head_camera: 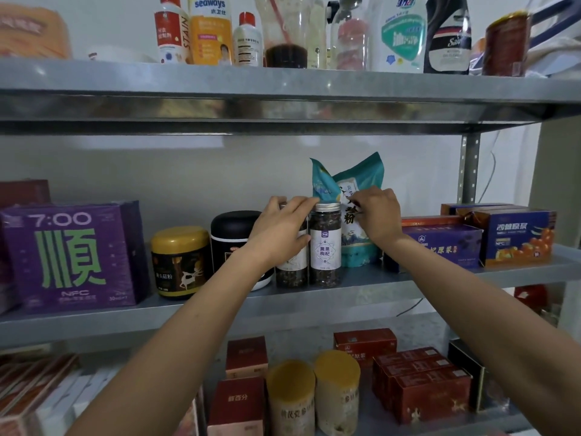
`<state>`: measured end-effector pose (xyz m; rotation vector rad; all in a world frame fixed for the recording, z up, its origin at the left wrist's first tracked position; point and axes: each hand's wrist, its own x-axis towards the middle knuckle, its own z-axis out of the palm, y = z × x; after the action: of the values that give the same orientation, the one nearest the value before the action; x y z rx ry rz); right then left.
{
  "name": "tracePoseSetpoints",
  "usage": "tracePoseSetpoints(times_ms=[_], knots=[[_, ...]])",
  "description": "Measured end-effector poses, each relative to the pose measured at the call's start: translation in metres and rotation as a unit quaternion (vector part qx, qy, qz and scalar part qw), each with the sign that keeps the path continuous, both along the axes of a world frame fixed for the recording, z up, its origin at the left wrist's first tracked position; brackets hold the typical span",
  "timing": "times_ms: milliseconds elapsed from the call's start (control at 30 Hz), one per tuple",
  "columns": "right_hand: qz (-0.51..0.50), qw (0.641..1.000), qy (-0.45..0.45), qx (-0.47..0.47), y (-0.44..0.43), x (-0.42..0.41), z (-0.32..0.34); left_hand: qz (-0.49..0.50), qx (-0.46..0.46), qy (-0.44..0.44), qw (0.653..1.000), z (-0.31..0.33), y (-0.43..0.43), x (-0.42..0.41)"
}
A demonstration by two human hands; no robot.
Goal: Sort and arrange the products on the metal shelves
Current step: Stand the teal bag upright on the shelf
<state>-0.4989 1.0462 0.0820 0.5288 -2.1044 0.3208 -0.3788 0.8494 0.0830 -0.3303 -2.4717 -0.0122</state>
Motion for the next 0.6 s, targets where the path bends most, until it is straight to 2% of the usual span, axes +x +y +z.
tracePoseSetpoints(times_ms=[233, 333, 467, 600], knots=[[-0.018, 0.999, 0.001, -0.043, -0.006, -0.002, 0.001, 0.001, 0.019, -0.014, 1.000, 0.000, 0.002, 0.001], [-0.004, 0.996, 0.055, -0.065, -0.005, 0.000, 0.009, -0.002, 0.021, -0.016, 1.000, 0.000, 0.002, -0.001], [0.022, 0.985, 0.169, -0.027, -0.005, 0.013, 0.027, -0.004, 0.021, -0.013, 1.000, -0.001, 0.002, -0.002], [0.006, 0.980, 0.197, -0.023, 0.004, 0.017, 0.031, -0.004, 0.018, -0.005, 1.000, -0.002, 0.001, -0.002]])
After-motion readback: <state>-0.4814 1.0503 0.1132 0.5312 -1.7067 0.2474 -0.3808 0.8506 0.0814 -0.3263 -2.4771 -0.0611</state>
